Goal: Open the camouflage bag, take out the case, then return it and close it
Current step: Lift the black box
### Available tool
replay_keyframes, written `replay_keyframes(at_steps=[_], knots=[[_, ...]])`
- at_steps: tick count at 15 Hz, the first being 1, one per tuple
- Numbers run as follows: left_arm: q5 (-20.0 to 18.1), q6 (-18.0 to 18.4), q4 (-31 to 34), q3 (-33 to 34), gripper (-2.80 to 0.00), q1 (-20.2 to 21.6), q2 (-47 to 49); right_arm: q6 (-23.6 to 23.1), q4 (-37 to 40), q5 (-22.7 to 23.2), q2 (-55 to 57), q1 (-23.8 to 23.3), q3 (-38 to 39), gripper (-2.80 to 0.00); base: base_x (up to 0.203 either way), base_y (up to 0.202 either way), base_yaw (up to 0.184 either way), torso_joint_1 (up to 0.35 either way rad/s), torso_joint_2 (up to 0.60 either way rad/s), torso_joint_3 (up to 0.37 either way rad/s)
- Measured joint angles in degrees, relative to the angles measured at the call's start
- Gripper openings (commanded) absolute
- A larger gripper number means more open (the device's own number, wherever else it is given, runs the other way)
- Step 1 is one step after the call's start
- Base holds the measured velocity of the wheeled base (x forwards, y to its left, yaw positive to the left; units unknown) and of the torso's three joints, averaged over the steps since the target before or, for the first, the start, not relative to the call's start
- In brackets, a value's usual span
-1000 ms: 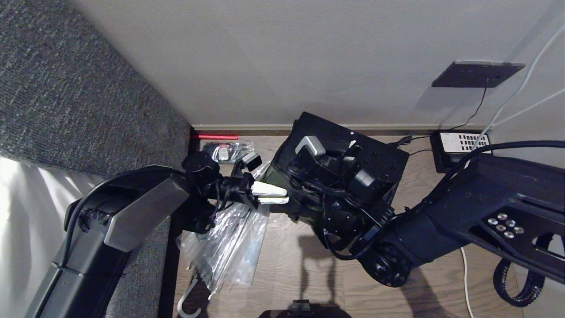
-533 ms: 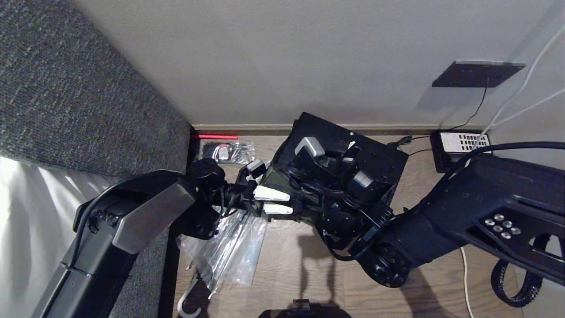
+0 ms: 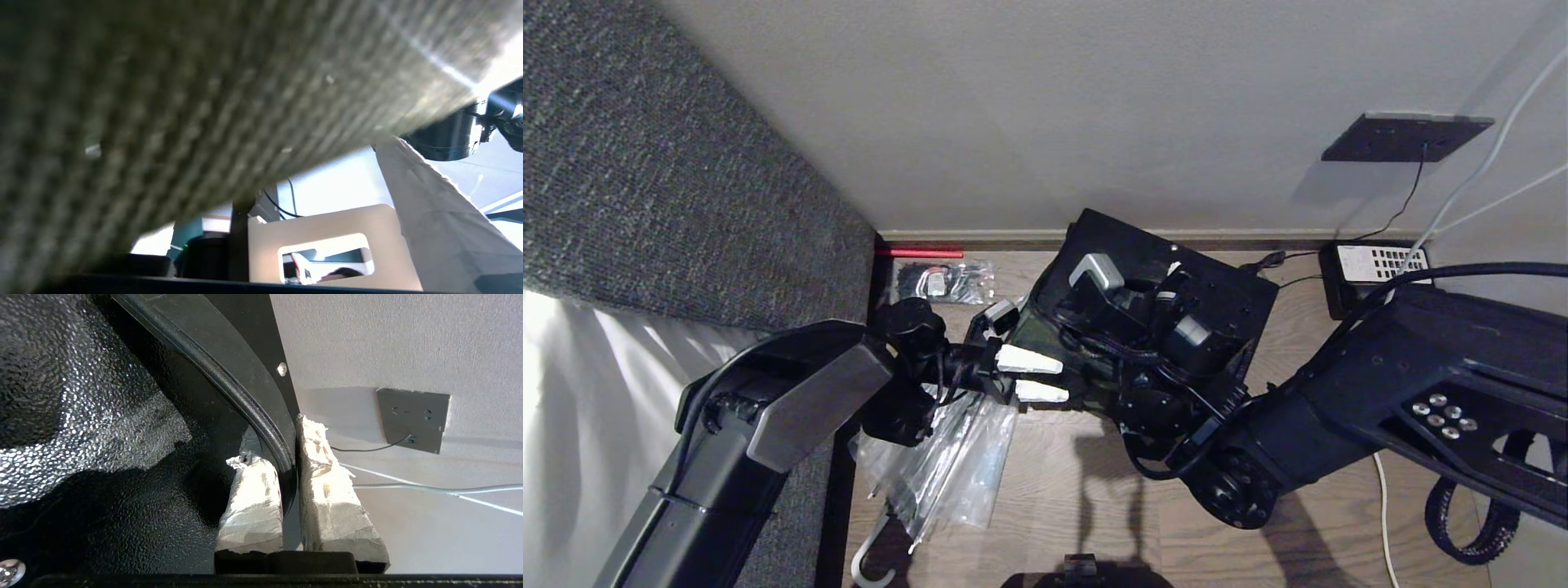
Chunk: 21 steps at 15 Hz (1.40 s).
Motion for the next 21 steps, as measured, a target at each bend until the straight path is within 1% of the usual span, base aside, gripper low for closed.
replay_keyframes(at_steps=[2, 4, 9, 18, 19, 21], knots=[[1.56, -0.05, 0.02, -2.04, 0.0, 0.06, 0.83, 0.0, -0.01, -0.02, 0.07, -0.22, 0.01, -2.8, 0.0, 0.0, 0.0, 0.0, 0.0, 0.0], [2.45, -0.08, 0.02, -2.49, 0.0, 0.46, 1.19, 0.0, -0.01, -0.02, 0.07, -0.33, 0.01, -2.8, 0.0, 0.0, 0.0, 0.0, 0.0, 0.0], [2.08, 0.18, -0.09, -2.46, 0.0, 1.02, 1.83, -0.01, -0.03, -0.02, -0.15, -0.33, 0.3, -2.8, 0.0, 0.0, 0.0, 0.0, 0.0, 0.0], [1.78, 0.17, -0.09, -1.75, 0.0, -0.02, 1.71, 0.35, -0.01, -0.02, -0.04, -0.33, 0.34, -2.8, 0.0, 0.0, 0.0, 0.0, 0.0, 0.0], [1.82, 0.15, -0.09, -1.75, -2.8, -0.07, 1.71, 0.4, -0.01, -0.05, -0.01, -0.33, 0.34, -2.8, 0.0, 0.0, 0.0, 0.0, 0.0, 0.0], [1.87, 0.17, -0.09, -1.95, -2.8, -0.09, 1.74, 0.57, 0.0, -0.05, 0.01, -0.33, 0.37, -2.8, 0.0, 0.0, 0.0, 0.0, 0.0, 0.0]])
